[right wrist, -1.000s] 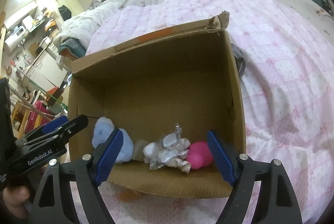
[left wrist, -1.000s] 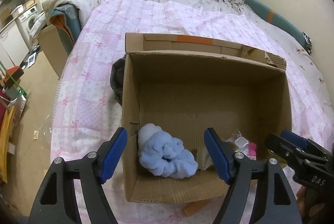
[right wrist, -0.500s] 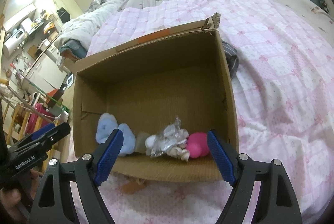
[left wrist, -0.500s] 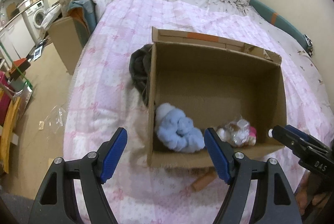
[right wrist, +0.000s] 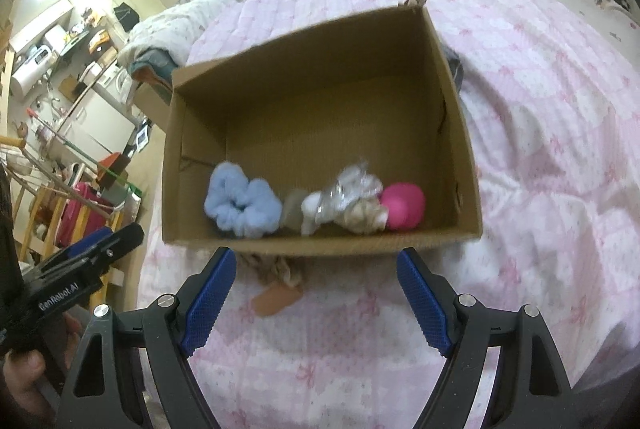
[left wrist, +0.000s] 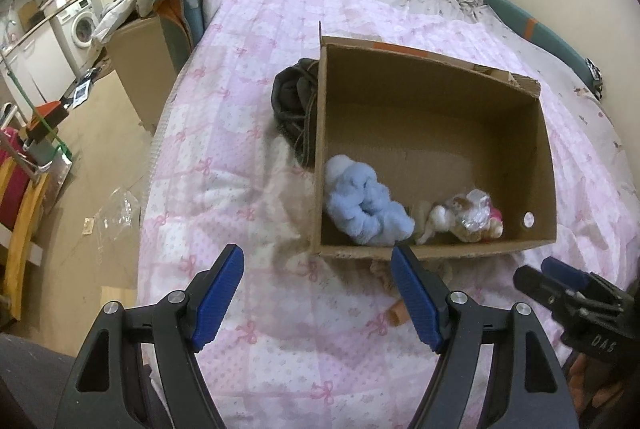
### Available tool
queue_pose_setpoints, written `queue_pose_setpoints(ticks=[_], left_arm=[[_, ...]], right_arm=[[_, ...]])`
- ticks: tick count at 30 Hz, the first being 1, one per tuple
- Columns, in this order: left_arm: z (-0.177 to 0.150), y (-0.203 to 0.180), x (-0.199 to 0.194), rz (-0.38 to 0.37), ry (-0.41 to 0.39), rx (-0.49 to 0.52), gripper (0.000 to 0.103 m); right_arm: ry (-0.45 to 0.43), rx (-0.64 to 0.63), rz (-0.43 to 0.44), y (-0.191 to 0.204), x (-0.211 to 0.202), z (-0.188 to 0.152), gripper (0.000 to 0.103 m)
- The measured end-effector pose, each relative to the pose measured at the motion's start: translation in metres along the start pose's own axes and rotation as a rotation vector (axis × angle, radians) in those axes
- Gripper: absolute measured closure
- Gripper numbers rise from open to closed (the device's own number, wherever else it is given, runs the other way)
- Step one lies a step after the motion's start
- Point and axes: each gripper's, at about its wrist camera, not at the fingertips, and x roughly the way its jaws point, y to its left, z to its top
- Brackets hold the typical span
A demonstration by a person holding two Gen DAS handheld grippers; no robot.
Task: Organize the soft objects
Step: 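Move the right tool to the beige foam cone and grasp it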
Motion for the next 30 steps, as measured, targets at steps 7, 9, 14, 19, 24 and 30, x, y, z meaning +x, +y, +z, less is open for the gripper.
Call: queue_pose_setpoints(ticks=[7, 9, 14, 19, 24, 30], left_arm=[[-0.003, 0.012, 0.006, 0.034, 0.034, -0.052, 0.029], [-0.001, 0.015, 0.006, 0.038, 0.031, -0.080, 0.029], [0.006, 0.023, 0.009, 0.056, 0.039, -0.155, 0.029], [0.013, 0.030, 0.005, 0.047, 0.025, -0.239, 0.029], [0.016, 0.031, 0.006, 0.028, 0.055, -0.233, 0.029], [0.013, 0.037, 0.012, 0.001, 0.091, -0.265, 0.029]], right_arm=[[0.058, -0.044, -0.015, 0.014, 0.019, -0.018, 0.016], [0.092, -0.066, -0.017, 0.021, 0.031, -0.022, 0.016], [0.128, -0.103, -0.051, 0.032, 0.053, -0.032, 0.016], [0.147, -0.142, -0.054, 0.042, 0.064, -0.042, 0.016], [0.164, -0.170, -0.095, 0.051, 0.079, -0.045, 0.022], [0.241, -0.089, -0.064, 0.047, 0.111, -0.041, 0.050]])
